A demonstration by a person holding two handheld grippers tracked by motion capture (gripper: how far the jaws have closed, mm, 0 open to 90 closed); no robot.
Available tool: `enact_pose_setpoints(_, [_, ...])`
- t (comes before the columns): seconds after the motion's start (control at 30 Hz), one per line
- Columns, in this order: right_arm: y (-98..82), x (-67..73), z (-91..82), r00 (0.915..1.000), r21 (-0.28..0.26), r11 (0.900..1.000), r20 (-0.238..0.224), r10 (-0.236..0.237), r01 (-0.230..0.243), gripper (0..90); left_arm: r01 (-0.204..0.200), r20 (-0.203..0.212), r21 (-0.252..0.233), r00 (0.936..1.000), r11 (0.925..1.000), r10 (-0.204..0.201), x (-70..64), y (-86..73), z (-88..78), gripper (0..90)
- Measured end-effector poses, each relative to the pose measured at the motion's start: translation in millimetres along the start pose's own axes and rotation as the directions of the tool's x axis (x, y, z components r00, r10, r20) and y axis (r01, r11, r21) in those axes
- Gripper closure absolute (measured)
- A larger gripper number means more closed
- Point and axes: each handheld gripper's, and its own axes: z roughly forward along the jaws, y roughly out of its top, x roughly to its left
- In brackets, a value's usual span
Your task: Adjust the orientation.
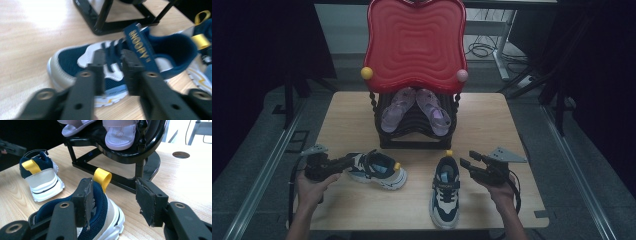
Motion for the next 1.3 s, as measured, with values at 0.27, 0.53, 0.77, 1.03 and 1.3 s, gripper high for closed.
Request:
enact_pose_setpoints(0.27, [10.3, 8.5, 0.8, 0.9995, -0.025, 1.0, -0.028, -0.012, 0.012, 49.2, -0.075, 0.013, -0.028, 0.9971, 0.9968, 0.076, -28.8, 21.1, -4.7, 54.3])
enact_pose_setpoints(0.53, [24.8, 24.8, 9.9, 0.9939, -0.017, 0.999, -0.104, -0.037, 0.035, 60.5, -0.12, 0.019, -0.029, 0.9926, 0.9924, 0.12, -48.4, 26.5, -1.9, 49.8])
enact_pose_setpoints(0.77, [42.1, 47.5, 24.2, 0.9796, 0.014, 0.995, -0.178, -0.093, 0.097, 80.7, -0.109, 0.022, -0.022, 0.9937, 0.9938, 0.11, -47.2, 22.0, -4.7, 47.3])
enact_pose_setpoints(1.03, [58.6, 75.2, 51.7, 0.9637, 0.041, 0.992, -0.244, -0.108, 0.122, 88.1, -0.103, 0.024, -0.032, 0.9943, 0.9942, 0.104, -46.1, 20.3, -9.8, 46.0])
enact_pose_setpoints(1.3, [58.5, 93.2, 82.4, 0.9539, 0.086, 0.989, -0.285, -0.093, 0.122, 89.6, -0.1, 0.022, -0.031, 0.9947, 0.9945, 0.101, -43.5, 18.3, -12.7, 46.0])
